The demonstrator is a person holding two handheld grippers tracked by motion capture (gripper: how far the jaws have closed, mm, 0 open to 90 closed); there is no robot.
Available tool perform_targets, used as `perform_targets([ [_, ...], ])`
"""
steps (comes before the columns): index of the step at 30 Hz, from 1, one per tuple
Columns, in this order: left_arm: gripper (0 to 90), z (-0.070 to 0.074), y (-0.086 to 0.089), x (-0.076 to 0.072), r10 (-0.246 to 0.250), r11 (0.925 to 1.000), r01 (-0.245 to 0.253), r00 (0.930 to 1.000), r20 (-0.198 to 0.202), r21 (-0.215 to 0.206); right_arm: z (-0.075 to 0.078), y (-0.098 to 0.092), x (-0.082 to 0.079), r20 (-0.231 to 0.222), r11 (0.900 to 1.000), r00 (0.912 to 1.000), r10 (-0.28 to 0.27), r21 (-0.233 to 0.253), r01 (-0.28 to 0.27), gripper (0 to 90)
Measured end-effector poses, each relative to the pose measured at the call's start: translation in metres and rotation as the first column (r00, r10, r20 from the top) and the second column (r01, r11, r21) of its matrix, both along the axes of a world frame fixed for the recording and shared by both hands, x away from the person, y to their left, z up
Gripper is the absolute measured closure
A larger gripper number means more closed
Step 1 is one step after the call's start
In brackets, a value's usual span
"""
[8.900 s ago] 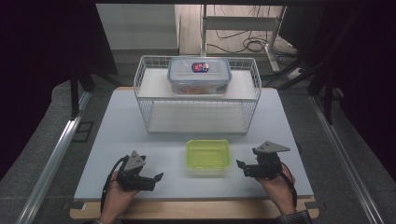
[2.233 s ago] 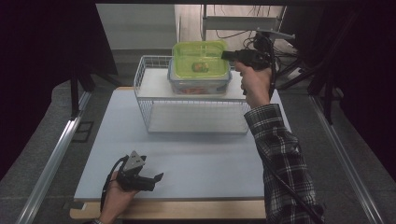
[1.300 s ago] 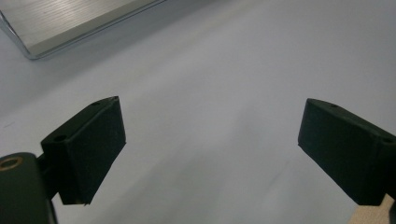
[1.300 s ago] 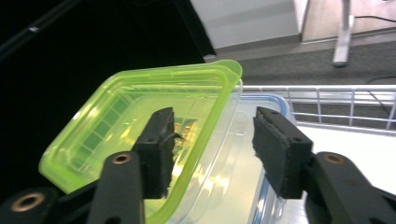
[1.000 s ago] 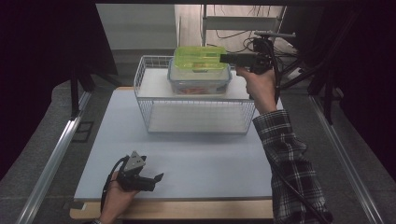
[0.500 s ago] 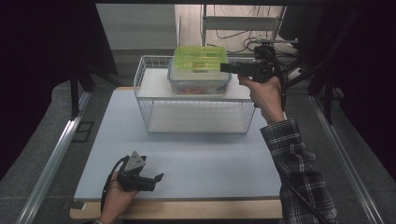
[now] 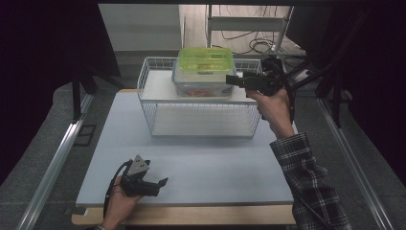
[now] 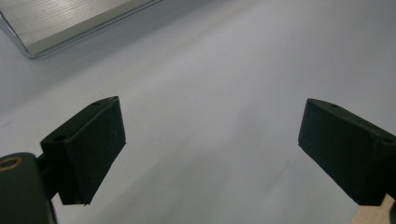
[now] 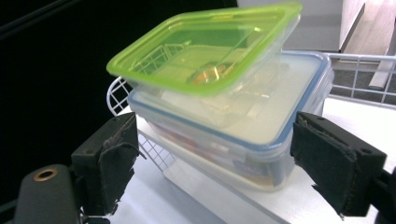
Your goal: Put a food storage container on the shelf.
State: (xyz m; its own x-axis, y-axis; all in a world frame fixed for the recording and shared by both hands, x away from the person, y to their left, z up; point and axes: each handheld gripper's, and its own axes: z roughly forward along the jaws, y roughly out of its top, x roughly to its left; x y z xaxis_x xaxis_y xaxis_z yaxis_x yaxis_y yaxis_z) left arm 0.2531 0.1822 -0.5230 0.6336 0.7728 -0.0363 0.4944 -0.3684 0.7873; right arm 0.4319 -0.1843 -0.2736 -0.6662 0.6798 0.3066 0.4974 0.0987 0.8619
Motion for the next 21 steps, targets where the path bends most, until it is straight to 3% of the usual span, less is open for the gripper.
perform_targets([
  [4, 7.2, 0.000, 0.000, 0.000, 0.002, 1.0000, -0.002, 1.0000, 0.001, 0.001, -0.006, 0.000, -0.004, -0.003, 1.000, 0.9999, 0.010, -0.007, -0.010, 14.8],
  [13, 7.2, 0.000, 0.000, 0.000, 0.003, 1.0000, -0.003, 1.0000, 0.001, 0.000, -0.025, -0.001, -0.018, 0.050, 0.999, 0.9986, 0.017, -0.048, -0.015, 13.3],
  [21, 7.2, 0.000, -0.001, 0.000, 0.001, 1.0000, -0.001, 1.0000, 0.001, 0.005, -0.038, -0.001, -0.029, 0.062, 0.997, 0.9974, 0.036, -0.063, -0.033, 12.1],
])
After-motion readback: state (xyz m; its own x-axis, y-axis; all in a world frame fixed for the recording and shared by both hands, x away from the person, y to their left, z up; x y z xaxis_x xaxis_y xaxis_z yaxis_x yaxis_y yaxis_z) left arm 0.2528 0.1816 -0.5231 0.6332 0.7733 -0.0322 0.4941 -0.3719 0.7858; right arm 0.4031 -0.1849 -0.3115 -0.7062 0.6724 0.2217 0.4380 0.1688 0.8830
